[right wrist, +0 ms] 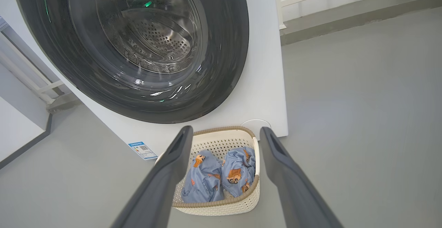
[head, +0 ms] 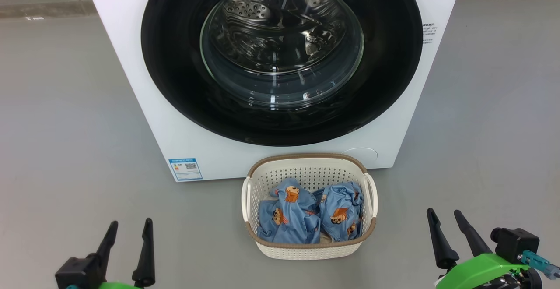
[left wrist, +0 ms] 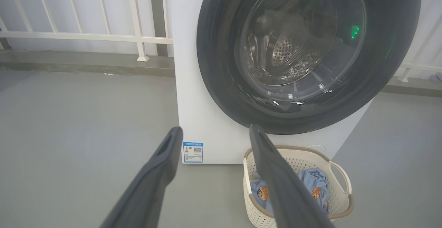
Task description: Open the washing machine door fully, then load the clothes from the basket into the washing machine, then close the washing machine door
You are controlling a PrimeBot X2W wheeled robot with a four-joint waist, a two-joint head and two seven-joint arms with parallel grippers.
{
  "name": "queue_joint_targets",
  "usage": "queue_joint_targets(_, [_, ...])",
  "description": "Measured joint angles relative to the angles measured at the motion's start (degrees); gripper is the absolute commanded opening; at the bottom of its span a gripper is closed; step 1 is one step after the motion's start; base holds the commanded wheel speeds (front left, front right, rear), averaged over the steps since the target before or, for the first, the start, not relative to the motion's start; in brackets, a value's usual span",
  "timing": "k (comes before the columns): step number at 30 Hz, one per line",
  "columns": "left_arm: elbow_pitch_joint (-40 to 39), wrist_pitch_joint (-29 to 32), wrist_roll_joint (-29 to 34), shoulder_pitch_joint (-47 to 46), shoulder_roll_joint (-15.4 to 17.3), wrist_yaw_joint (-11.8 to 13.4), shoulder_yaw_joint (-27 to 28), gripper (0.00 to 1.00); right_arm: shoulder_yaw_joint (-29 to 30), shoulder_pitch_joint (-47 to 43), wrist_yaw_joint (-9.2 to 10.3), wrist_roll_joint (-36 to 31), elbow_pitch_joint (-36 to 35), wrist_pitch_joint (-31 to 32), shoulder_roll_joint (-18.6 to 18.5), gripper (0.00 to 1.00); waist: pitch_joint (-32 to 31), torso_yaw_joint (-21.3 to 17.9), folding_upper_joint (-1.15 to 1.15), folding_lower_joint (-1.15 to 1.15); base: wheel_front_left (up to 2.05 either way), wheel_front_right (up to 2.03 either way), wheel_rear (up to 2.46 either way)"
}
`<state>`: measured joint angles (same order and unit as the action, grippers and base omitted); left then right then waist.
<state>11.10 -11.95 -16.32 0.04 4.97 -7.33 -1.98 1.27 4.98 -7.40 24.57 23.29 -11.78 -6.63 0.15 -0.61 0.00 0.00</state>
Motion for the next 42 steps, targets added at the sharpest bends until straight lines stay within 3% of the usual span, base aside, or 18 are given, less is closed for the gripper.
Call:
queue_joint_targets(14, [-0.49, -2.3, 9.75, 0.01, 0.54, -0.02, -0.35, 1.0, 0.94, 0.82, 0.0, -8.75, 0.43, -2.47, -0.01, 1.0, -0.02, 0.0, 0.0, 0.0, 0.0, 0.0, 0.0])
queue_joint_targets(42, [3.52, -2.67, 9.4, -0.02, -0.64, -0.08, 3.78, 1.0, 2.88, 0.82, 0.0, -10.0, -0.34, -2.5, 0.76, 1.0, 0.39, -0.19, 0.0, 0.0, 0.01, 0.01, -0.02])
